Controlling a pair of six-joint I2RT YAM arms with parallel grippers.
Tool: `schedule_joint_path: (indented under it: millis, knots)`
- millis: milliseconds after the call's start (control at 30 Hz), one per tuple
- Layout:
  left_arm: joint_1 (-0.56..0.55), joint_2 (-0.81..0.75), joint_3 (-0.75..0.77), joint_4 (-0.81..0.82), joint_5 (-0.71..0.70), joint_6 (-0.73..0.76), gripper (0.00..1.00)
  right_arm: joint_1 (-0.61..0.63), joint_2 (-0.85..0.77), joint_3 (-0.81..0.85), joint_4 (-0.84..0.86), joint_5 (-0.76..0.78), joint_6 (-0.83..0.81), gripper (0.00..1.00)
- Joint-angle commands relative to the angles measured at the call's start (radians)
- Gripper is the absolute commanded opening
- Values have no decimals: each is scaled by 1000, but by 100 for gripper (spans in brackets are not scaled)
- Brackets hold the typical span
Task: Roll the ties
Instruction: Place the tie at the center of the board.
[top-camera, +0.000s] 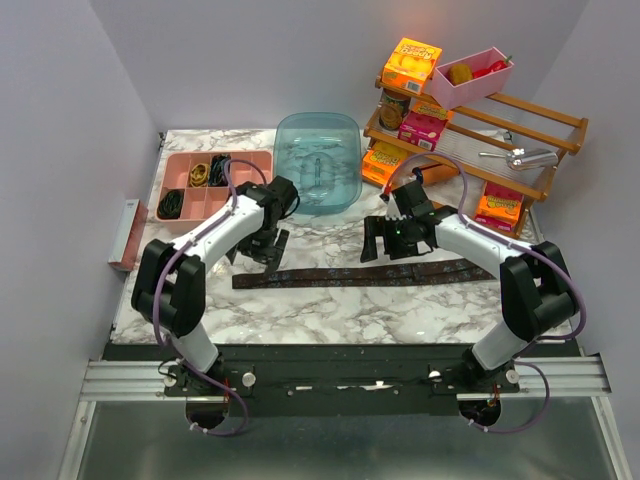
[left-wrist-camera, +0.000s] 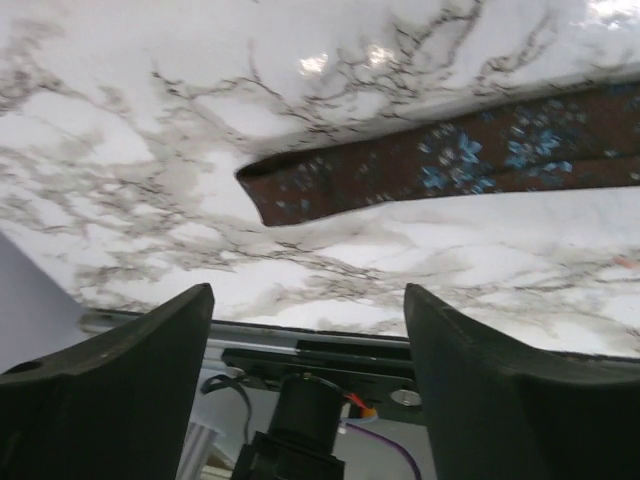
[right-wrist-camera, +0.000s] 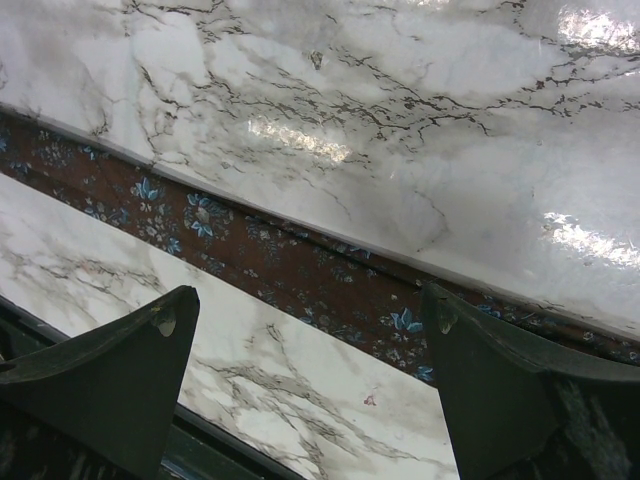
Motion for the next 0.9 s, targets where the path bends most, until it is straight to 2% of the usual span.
schedule_joint_path:
  millis: [0,100,233,433,667,733,833,867]
  knots:
    - [1,51,66,-38,-200,-45,96,11,-1,23,-31,42,-21,100]
    - [4,54,106,-34,-240,-52,97,13,-6,24,-39,56,-28,100]
    - [4,6,126,38,-159,-23,97,30,-18,29,-42,68,-42,100]
    - [4,-127,48,215,65,-9,97,108,23,69,-51,123,-77,100]
    - [4,-263,-159,423,394,-51,96,238,112,173,-49,237,-139,100]
    - [3,-288,-217,512,475,-86,91,245,150,210,-48,242,-136,100]
    - [-7,-348,-338,649,524,-152,73,245,184,257,-42,242,-111,100]
    - [-16,-377,-395,682,530,-169,58,245,204,271,-42,240,-107,100]
